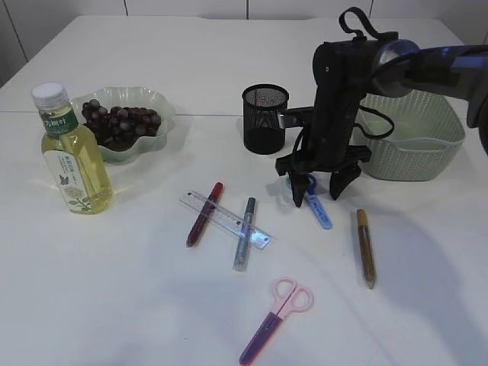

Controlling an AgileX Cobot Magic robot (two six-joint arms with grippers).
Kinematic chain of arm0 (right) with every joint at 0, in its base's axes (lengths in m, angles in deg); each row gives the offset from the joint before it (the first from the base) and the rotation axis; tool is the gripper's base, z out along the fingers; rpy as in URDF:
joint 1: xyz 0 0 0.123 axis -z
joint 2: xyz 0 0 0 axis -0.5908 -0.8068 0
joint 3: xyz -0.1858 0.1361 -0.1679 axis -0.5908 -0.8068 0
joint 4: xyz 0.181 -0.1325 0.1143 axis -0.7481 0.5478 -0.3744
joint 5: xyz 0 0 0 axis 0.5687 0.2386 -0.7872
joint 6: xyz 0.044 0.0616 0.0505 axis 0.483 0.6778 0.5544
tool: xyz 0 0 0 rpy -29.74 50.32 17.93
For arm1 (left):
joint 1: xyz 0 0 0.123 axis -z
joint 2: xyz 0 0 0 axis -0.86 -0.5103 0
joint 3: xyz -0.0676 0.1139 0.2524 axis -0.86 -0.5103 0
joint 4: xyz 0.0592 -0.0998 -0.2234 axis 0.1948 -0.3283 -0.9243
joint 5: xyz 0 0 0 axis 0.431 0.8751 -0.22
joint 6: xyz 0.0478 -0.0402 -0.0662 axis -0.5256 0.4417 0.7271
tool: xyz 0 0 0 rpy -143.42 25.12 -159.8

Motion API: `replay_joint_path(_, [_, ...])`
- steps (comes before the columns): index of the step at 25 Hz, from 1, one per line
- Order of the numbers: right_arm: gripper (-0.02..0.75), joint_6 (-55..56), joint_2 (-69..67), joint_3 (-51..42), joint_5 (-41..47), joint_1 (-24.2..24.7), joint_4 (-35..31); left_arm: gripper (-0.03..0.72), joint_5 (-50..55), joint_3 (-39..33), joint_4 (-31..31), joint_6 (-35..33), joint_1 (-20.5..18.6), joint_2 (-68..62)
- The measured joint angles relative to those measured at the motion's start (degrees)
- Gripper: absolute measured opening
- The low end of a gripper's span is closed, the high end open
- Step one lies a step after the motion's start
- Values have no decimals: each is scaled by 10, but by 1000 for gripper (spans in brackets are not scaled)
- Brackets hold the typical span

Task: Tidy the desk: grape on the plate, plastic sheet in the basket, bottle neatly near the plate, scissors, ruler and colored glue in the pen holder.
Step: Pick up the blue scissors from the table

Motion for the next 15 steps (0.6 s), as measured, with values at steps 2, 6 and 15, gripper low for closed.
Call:
replay_joint_path(2, [575,0,0,0,0,0,-2,435,0,0,0,0,0,0])
replay_joint_path(6, [575,0,0,0,0,0,-5,435,0,0,-1,0,0,0])
replay_joint_path(15, [575,0,-4,2,0,0,-11,435,0,0,-1,0,0,0])
